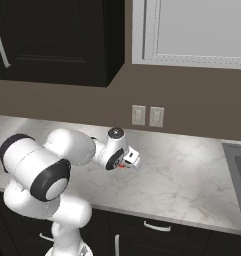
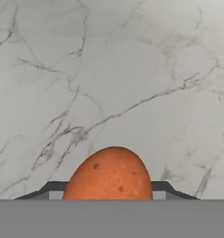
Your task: Gather the eggs and milk located in the vicinity of the sink area and place them right next to the bowl.
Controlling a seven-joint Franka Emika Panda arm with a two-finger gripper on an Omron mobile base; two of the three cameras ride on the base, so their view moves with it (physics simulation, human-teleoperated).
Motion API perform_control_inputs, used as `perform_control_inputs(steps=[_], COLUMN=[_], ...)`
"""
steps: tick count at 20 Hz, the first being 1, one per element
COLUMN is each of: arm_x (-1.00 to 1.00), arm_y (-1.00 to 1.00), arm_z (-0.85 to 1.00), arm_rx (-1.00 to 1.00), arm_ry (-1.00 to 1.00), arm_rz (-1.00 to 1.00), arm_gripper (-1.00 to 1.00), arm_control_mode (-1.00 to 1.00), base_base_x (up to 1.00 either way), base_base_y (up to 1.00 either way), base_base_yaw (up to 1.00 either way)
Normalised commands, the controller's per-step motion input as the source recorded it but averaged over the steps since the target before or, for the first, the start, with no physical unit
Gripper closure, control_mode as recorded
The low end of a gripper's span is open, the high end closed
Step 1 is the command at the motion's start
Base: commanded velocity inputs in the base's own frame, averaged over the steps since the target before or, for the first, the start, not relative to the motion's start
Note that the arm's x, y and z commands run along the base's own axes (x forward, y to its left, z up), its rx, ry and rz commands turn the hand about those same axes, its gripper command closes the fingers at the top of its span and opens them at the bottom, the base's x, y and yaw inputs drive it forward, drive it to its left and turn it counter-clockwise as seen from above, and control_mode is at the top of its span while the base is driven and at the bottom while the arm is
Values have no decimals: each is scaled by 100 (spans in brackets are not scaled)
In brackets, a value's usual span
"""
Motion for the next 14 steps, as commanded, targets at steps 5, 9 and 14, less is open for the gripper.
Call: perform_control_inputs(steps=[5,9,14], arm_x=[-37,-24,-42], arm_y=[0,0,0], arm_z=[98,100,86], arm_rx=[1,0,0], arm_ry=[-29,-18,-1], arm_rz=[2,1,2], arm_gripper=[100,100,100], arm_control_mode=[-100,-100,-100], base_base_x=[0,0,0], base_base_y=[0,0,0], base_base_yaw=[0,0,0])
